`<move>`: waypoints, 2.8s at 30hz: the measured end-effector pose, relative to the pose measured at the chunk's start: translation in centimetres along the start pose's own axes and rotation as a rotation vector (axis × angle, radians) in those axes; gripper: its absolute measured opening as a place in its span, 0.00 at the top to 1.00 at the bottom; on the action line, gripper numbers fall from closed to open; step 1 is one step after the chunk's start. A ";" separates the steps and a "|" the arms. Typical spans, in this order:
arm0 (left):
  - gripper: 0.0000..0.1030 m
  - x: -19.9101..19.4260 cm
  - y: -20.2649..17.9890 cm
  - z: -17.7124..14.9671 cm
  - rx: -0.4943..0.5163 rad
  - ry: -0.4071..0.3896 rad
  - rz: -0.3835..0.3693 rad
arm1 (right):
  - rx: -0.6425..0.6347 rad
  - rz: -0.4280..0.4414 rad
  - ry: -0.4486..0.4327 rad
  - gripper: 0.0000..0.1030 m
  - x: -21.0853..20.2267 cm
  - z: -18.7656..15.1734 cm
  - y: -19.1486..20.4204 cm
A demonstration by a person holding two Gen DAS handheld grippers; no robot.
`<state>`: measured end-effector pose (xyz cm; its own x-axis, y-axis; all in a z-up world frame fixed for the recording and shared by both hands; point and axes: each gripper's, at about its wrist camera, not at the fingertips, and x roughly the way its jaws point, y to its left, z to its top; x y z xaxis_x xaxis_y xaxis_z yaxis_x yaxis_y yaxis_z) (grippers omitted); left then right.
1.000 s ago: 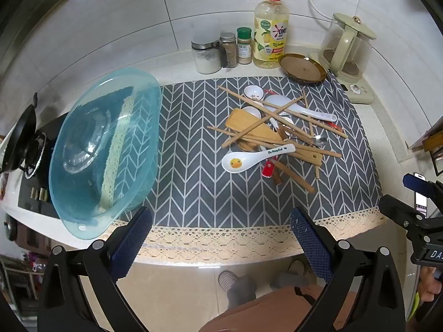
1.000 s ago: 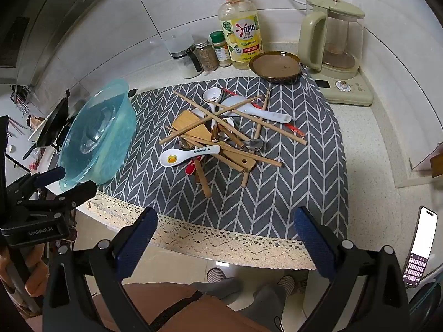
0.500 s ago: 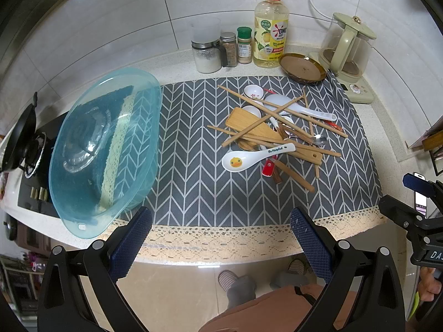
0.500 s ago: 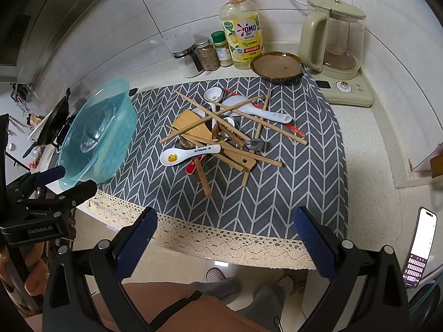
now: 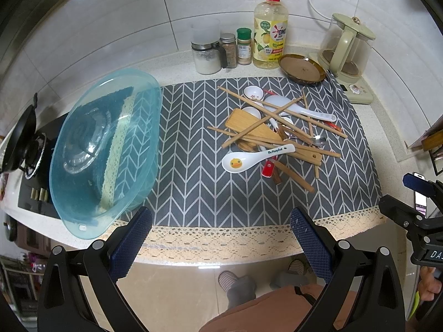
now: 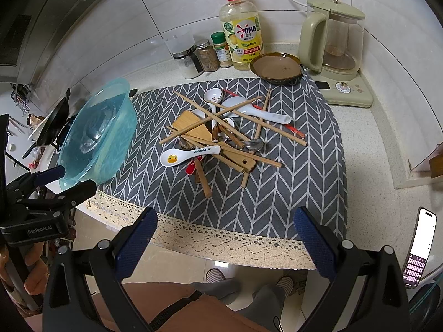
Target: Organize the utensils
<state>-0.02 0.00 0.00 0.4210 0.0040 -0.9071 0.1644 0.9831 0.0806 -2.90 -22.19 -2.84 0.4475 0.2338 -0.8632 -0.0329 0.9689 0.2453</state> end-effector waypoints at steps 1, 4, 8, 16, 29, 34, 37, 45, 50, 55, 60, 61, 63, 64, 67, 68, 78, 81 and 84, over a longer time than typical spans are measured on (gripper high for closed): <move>0.03 0.0 0.0 0.0 0.000 -0.001 0.001 | 0.000 0.000 0.000 0.07 0.0 0.0 0.0; 0.03 0.0 0.0 0.0 0.000 0.000 0.000 | 0.000 0.000 0.000 0.07 0.0 0.0 0.0; 0.03 0.0 0.0 0.0 0.000 -0.001 0.000 | 0.000 -0.001 -0.001 0.07 0.1 -0.1 0.0; 0.03 0.0 0.0 0.0 -0.001 -0.002 0.000 | 0.000 -0.001 -0.001 0.07 0.0 -0.1 0.1; 0.03 0.0 0.0 0.0 0.000 -0.003 0.000 | -0.001 -0.002 -0.003 0.07 -0.1 -0.2 0.3; 0.03 0.0 0.0 0.0 -0.001 -0.003 0.000 | -0.002 -0.002 -0.003 0.07 -0.1 -0.2 0.3; 0.03 0.0 0.0 0.0 -0.001 -0.004 0.000 | -0.003 -0.002 -0.003 0.07 -0.1 -0.2 0.4; 0.03 0.0 0.0 0.0 -0.002 -0.003 -0.001 | -0.004 -0.002 -0.003 0.07 0.1 -0.1 0.5; 0.03 -0.5 -0.2 0.3 -0.002 -0.004 -0.002 | -0.005 -0.003 -0.003 0.07 0.0 0.0 0.8; 0.03 -1.3 0.1 0.5 0.007 0.001 -0.008 | -0.003 -0.006 0.000 0.07 0.2 0.2 0.9; 0.03 -0.6 -0.4 1.2 0.051 0.012 -0.034 | 0.021 -0.032 -0.039 0.07 0.0 0.5 1.1; 0.03 0.1 0.0 1.5 0.064 0.017 -0.042 | 0.028 -0.034 -0.050 0.07 -0.2 0.5 1.0; 0.03 0.7 -0.3 1.8 0.092 0.026 -0.057 | 0.057 -0.022 -0.092 0.07 -0.4 0.7 0.3; 0.03 0.8 -0.6 2.0 0.109 0.025 -0.070 | 0.080 -0.015 -0.114 0.07 -0.6 0.8 -0.3; 0.03 1.6 -1.7 2.7 0.155 0.016 -0.115 | 0.133 -0.021 -0.157 0.07 -0.8 1.0 -1.9; 0.03 2.0 -2.0 3.0 0.163 0.013 -0.127 | 0.156 -0.024 -0.182 0.07 -0.8 1.1 -2.9; 0.04 8.2 -4.8 7.2 0.010 -0.028 -0.241 | 0.120 0.041 -0.238 0.27 2.6 4.0 -8.2; 0.04 10.5 -4.7 8.8 -0.108 -0.043 -0.241 | 0.073 0.072 -0.211 0.29 4.7 6.0 -9.8; 0.14 13.2 -5.0 10.1 -0.175 -0.039 -0.212 | 0.023 0.092 -0.190 0.42 6.1 7.4 -10.6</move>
<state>13.70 -6.66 -8.17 0.4281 -0.2086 -0.8793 0.0975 0.9780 -0.1846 6.76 -31.67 -7.47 0.6040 0.2991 -0.7387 -0.0615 0.9416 0.3309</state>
